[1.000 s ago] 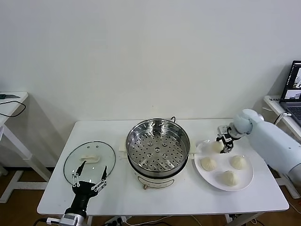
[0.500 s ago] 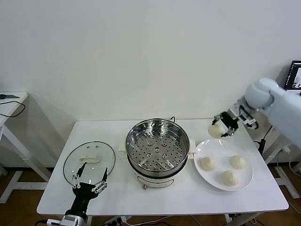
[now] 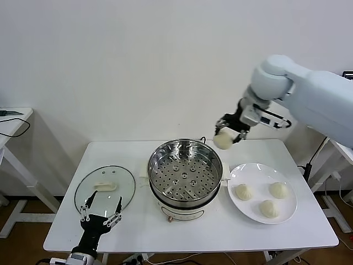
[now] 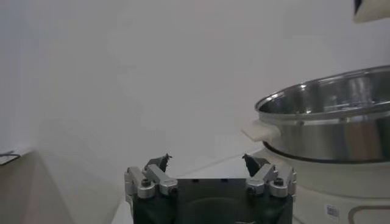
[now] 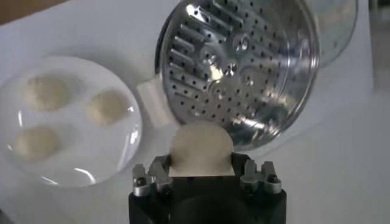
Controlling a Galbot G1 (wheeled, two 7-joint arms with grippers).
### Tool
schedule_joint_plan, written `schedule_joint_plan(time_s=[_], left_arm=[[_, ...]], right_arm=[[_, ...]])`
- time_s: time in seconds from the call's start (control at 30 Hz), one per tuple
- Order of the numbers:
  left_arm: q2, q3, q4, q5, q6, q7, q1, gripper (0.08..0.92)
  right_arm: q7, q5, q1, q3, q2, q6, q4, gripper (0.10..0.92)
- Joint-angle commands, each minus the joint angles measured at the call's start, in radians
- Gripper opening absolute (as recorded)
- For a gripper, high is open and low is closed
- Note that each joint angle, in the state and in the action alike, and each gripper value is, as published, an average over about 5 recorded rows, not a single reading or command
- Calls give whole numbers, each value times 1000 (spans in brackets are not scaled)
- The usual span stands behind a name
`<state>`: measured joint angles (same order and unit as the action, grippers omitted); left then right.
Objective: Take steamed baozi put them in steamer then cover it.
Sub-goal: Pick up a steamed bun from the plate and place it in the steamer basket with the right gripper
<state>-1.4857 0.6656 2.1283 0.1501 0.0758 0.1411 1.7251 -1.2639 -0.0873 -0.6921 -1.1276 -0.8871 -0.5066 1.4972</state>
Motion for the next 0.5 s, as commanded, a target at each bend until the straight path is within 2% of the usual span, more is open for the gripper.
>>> schedule_joint_plan(time_s=[0.03, 0.5], left_arm=[[5, 7, 1, -3, -2, 1, 1, 823], [8, 34, -10, -21, -2, 4, -3, 823]], right_arm=[[41, -35, -25, -76, -154, -99, -38, 670], [177, -229, 219, 11, -283, -238, -336, 670]])
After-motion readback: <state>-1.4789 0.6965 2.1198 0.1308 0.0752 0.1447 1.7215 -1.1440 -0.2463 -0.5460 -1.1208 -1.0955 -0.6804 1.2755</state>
